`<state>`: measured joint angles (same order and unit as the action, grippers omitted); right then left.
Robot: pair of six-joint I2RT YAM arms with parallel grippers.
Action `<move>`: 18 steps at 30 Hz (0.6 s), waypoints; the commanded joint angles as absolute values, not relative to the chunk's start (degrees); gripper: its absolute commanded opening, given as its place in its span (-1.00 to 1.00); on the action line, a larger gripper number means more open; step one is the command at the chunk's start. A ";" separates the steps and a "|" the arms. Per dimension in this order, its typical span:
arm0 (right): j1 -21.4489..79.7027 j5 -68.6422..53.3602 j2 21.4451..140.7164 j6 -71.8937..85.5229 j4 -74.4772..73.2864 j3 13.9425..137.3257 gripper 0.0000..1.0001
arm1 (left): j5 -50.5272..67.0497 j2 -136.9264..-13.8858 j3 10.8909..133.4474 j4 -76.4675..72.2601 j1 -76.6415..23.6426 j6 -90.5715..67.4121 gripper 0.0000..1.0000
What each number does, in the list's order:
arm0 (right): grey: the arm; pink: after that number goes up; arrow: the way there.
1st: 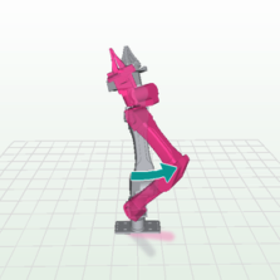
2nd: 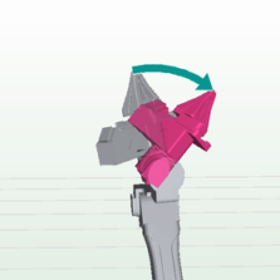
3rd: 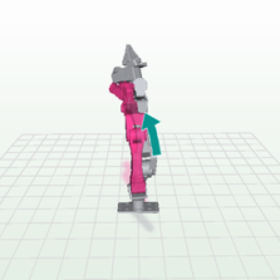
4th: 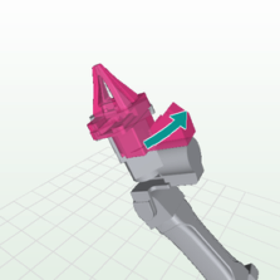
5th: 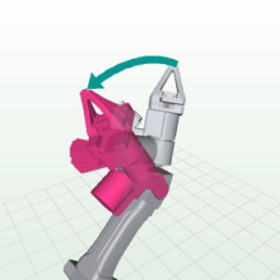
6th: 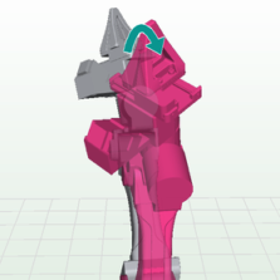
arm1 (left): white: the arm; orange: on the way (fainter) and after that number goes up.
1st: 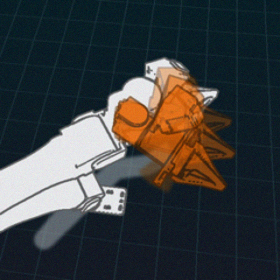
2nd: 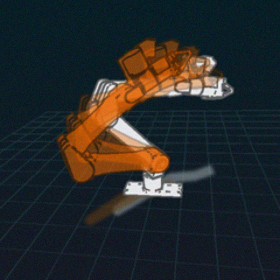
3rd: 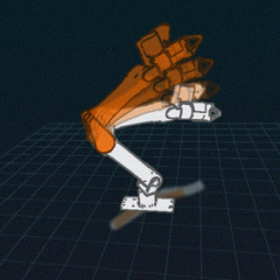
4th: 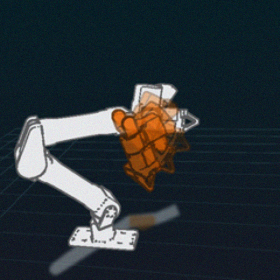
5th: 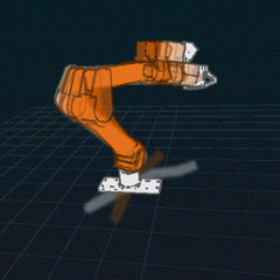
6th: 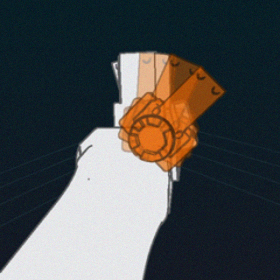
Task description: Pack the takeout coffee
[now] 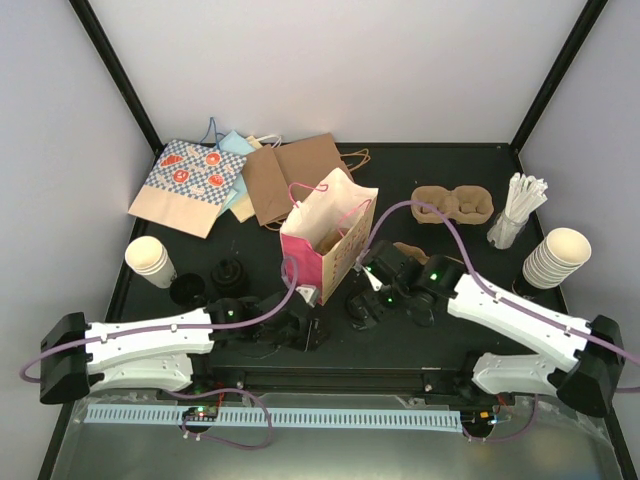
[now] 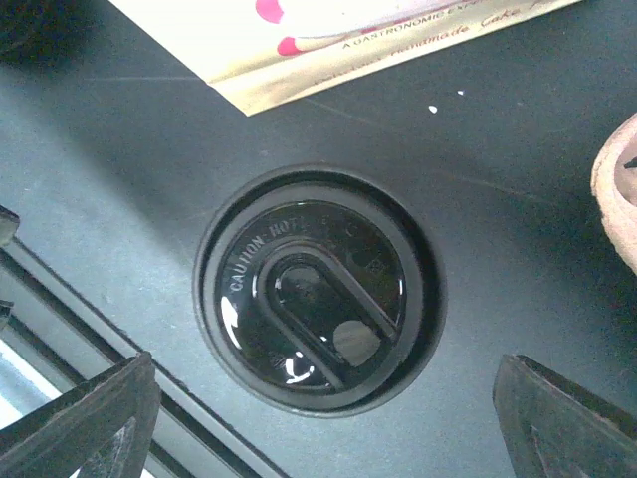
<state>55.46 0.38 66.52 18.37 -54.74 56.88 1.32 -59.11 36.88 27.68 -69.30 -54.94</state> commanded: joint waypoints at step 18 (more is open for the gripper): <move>60.81 10.49 77.40 19.32 -55.09 61.54 0.83 | 3.53 -60.44 27.47 7.95 -64.01 -62.72 -0.27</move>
<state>60.01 7.33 76.34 18.41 -54.89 59.46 3.27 -61.19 28.40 12.05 -64.66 -60.90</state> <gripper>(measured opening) 0.918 0.366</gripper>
